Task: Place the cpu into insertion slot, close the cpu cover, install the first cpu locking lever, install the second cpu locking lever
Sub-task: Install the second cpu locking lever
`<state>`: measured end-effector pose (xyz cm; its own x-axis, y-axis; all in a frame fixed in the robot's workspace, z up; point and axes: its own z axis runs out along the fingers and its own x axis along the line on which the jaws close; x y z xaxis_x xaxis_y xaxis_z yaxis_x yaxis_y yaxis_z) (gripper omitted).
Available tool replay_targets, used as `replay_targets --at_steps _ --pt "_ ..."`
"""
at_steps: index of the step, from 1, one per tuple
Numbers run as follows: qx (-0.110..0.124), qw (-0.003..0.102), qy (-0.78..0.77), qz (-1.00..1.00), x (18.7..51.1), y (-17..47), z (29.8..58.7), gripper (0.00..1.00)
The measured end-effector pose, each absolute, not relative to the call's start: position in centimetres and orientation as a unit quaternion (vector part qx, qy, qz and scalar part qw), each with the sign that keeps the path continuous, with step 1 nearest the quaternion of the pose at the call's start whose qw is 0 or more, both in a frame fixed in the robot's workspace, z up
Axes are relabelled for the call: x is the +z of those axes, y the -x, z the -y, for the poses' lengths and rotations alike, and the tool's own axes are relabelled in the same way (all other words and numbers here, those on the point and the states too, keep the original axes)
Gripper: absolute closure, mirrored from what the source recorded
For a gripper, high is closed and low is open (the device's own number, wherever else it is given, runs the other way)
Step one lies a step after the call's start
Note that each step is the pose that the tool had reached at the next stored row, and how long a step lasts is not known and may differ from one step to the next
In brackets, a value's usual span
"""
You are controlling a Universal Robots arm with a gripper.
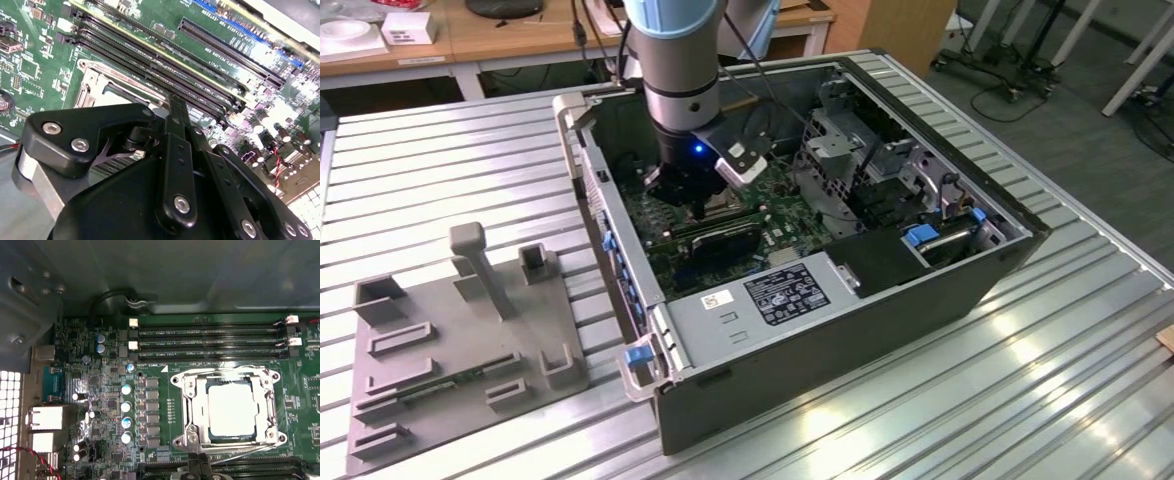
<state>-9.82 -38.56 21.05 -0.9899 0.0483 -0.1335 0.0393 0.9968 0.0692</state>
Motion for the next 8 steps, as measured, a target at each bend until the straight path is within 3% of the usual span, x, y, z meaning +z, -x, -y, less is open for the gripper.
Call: replay_targets --at_steps 8 --pt "0.033 0.071 -0.022 -0.997 21.06 9.95 38.57 0.9"
